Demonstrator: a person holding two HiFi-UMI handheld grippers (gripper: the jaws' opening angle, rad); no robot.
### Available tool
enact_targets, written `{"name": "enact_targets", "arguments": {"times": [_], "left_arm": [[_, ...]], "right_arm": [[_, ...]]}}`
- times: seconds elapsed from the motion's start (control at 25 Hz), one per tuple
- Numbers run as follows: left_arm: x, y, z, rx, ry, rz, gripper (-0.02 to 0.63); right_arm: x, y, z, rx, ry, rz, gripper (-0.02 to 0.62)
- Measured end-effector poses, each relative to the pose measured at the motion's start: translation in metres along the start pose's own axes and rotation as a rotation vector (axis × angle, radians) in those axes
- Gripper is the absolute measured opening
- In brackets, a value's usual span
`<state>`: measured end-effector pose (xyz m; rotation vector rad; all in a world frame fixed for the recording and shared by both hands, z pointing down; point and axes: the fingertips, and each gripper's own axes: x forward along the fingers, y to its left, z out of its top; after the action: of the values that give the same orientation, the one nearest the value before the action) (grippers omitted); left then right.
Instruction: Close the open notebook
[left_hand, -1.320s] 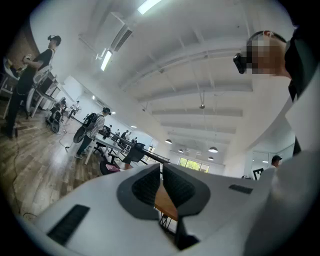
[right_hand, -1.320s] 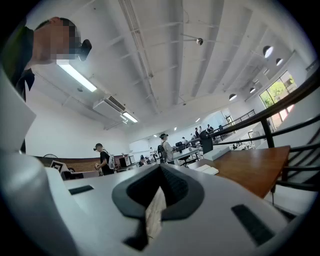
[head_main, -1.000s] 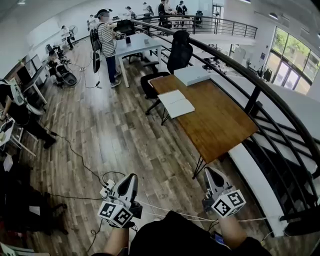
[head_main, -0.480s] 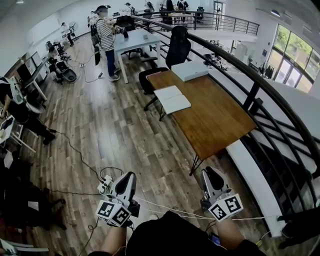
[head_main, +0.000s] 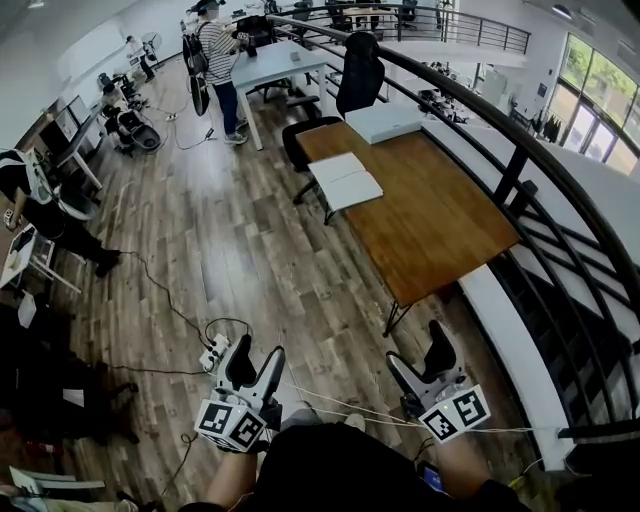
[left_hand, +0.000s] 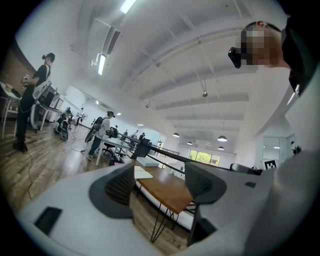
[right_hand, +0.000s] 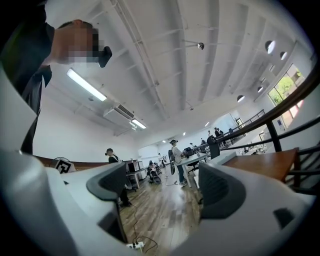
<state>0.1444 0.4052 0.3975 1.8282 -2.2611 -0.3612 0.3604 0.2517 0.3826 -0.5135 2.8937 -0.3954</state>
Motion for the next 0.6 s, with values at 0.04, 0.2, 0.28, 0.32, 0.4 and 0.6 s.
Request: {"name": "enact_targets", "arguments": {"times": [0.04,0.2,0.28,0.32,0.4,0.6], "left_arm": [[0.0,0.0,-0.002,-0.001,0.007,0.003,0.305],[0.005,0.004,-0.001,-0.001,0.009,0.005,0.305],[0.01,0.008,-0.001,0.019,0.005,0.003,0.305],[0.014,0.011,-0.001,0.03,0.005,0.002,0.305],[0.026,0.021,0.001,0.044,0.005,-0.004,0.305],[0.068,0.055,0.013,0.071,-0.002,-0.037,0.305]], "right_arm": [[0.0,-0.001,-0.002,-0.002,0.005,-0.004,0.44],[0.006,-0.009,-0.007,0.007,0.012,-0.022,0.44],[0.014,-0.012,-0.009,0.008,0.017,-0.021,0.439],[0.019,-0.014,-0.01,0.005,0.018,-0.021,0.439],[0.031,-0.017,-0.01,-0.006,0.022,-0.02,0.437],[0.072,-0.028,-0.005,-0.031,0.02,-0.057,0.436]]}}
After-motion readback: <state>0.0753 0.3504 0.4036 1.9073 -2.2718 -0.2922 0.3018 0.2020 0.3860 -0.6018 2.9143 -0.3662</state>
